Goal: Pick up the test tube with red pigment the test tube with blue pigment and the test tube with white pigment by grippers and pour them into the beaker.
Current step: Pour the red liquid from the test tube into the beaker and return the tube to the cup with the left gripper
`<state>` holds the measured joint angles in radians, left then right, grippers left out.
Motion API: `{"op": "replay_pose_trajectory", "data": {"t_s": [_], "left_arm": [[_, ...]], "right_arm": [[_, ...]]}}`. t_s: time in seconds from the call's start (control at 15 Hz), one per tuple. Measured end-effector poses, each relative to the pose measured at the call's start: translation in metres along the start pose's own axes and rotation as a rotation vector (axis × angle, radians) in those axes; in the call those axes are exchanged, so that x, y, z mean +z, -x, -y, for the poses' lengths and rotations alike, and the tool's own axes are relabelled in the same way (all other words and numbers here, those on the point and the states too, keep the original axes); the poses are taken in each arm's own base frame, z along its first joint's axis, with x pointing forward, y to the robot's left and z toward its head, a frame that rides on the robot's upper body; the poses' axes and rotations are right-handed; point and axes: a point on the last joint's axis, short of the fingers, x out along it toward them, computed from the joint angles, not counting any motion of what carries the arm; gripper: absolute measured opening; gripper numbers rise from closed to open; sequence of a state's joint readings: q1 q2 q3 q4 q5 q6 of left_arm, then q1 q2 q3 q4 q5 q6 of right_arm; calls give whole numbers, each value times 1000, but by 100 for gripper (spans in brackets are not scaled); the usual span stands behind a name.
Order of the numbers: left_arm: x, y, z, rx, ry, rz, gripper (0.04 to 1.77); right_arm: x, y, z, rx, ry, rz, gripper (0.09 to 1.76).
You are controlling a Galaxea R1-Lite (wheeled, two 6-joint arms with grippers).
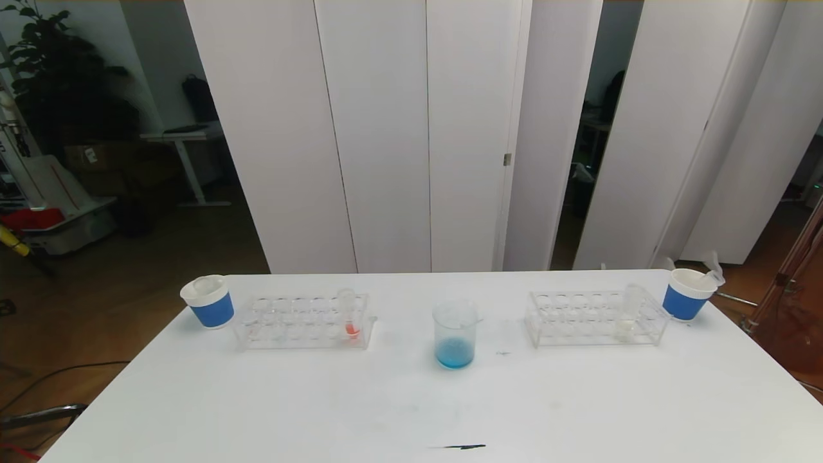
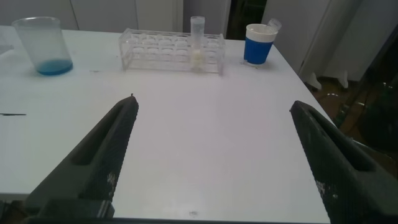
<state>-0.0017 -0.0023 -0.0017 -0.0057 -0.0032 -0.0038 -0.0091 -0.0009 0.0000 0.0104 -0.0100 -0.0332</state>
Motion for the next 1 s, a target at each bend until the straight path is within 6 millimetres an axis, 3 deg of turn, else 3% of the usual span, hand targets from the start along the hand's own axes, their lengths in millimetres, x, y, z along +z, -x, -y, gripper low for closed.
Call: {"op": "replay_pose_trajectory", "data": {"t_s": [1.0], "left_arm": [[0,0,0,0,0,-1,175]], "right_arm": [[1,0,0,-1,-5,6,175]]}}
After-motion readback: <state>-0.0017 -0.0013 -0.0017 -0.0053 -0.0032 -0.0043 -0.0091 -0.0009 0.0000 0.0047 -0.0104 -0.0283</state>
